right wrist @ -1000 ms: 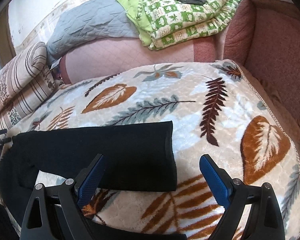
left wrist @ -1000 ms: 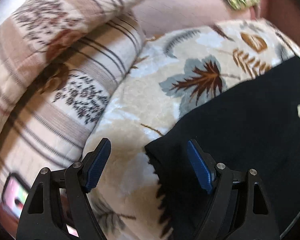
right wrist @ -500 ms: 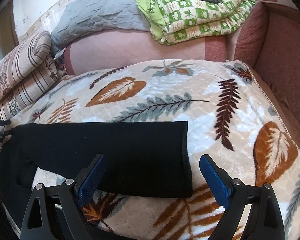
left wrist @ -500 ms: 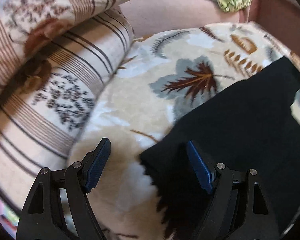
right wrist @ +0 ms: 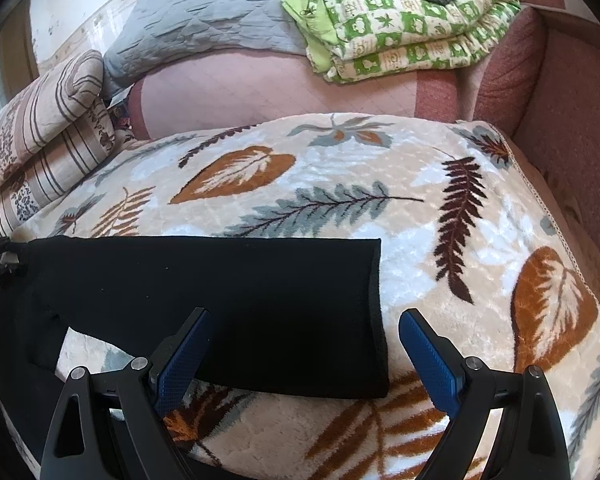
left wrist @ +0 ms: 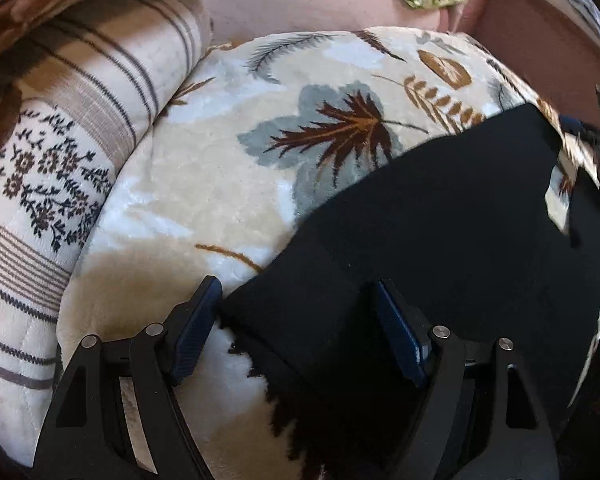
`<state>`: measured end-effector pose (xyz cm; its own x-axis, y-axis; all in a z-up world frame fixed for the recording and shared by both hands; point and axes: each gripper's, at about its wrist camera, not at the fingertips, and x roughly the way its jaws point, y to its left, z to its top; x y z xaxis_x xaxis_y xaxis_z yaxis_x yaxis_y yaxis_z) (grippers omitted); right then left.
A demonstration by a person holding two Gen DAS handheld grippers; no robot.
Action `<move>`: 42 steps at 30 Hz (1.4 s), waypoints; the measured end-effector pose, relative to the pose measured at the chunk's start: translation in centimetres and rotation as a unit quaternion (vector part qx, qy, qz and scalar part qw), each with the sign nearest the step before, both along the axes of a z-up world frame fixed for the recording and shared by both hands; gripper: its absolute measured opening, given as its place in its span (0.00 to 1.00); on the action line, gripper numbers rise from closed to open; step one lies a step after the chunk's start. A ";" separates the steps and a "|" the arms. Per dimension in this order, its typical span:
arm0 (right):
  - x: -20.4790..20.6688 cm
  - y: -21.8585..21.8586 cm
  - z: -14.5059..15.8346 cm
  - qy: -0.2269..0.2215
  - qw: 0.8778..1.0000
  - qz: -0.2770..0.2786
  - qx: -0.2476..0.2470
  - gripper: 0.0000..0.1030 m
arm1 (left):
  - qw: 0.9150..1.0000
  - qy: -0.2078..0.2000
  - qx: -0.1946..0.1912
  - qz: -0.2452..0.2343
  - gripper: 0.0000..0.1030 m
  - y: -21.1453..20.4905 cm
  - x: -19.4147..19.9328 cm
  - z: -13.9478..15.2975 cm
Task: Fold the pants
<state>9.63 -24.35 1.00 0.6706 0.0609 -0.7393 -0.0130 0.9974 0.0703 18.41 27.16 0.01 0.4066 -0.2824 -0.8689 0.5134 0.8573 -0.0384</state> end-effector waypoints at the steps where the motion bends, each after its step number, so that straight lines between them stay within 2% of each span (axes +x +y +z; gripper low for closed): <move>1: 0.0 0.0 0.0 -0.001 1.000 -0.001 -0.001 0.90 | 1.000 0.003 -0.005 0.010 0.66 0.3 0.2 0.2; 2: 0.0 -0.1 0.0 -0.001 1.000 -0.002 -0.001 0.90 | 1.000 0.006 -0.006 0.016 0.62 0.5 0.3 0.2; 4: -0.1 -0.4 0.2 -0.005 1.000 -0.009 0.001 0.90 | 1.000 0.012 -0.009 0.026 0.35 0.8 0.4 0.3; 5: -0.2 -0.6 0.4 -0.009 1.000 -0.013 0.001 0.90 | 0.999 0.013 -0.007 0.030 0.26 0.8 0.4 0.4; 6: -0.3 -0.9 0.6 -0.016 1.000 -0.019 0.002 0.89 | 0.999 0.010 -0.008 0.031 0.11 0.8 0.3 0.6; 8: -0.6 -1.6 1.3 -0.032 0.999 -0.031 0.006 0.85 | 0.999 0.002 -0.002 0.033 0.06 0.7 0.1 1.1; 13: -1.5 -5.4 3.1 -0.083 0.993 -0.072 0.037 0.84 | 0.998 -0.040 0.044 0.033 0.05 -0.8 -1.7 3.0; 15: -1.2 -7.6 3.1 -0.075 0.992 -0.073 0.067 0.78 | 0.996 -0.062 0.060 0.029 0.05 -1.8 -2.7 4.0; 17: -0.2 -9.4 2.8 -0.057 0.990 -0.055 0.115 0.78 | 0.994 -0.080 0.070 0.032 0.05 -2.4 -3.3 4.9; 19: 1.5 -10.3 1.9 -0.013 0.987 -0.014 0.162 0.78 | 0.991 -0.097 0.074 0.046 0.05 -2.8 -3.8 5.8; 20: 2.2 -10.4 1.6 0.003 0.987 0.001 0.162 0.78 | 0.991 -0.100 0.071 0.054 0.05 -2.8 -3.8 6.2; 22: 3.7 -9.7 1.1 0.024 0.991 0.031 0.131 0.78 | 0.989 -0.108 0.069 0.072 0.05 -2.9 -3.9 6.7; 28: 6.7 -8.8 -0.8 0.038 0.991 0.064 0.114 0.76 | 0.986 -0.109 0.076 0.102 0.05 -3.3 -3.9 6.9; 33: 8.7 -8.2 -2.8 0.062 0.988 0.094 0.103 0.59 | 0.985 -0.097 0.076 0.120 0.05 -3.2 -3.7 6.3; 35: 8.9 -7.8 -3.1 0.055 0.989 0.109 0.084 0.53 | 0.984 -0.094 0.077 0.127 0.05 -3.1 -3.6 6.2; 37: 9.0 -8.0 -3.1 0.052 0.986 0.124 0.103 0.29 | 0.984 -0.089 0.083 0.132 0.05 -3.1 -3.4 5.9; 38: 8.9 -7.9 -3.1 0.054 0.984 0.132 0.103 0.08 | 0.984 -0.087 0.084 0.133 0.05 -3.2 -3.3 5.7; 42: 7.5 -7.0 -1.8 0.045 0.984 0.160 0.068 0.05 | 0.983 -0.093 0.088 0.134 0.05 -3.2 -3.5 5.9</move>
<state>17.14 -31.33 -0.79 0.5333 0.3614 -0.7649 -0.3124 0.9244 0.2189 14.87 23.96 5.87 0.6028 0.0052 -0.7979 0.2514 0.9478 0.1961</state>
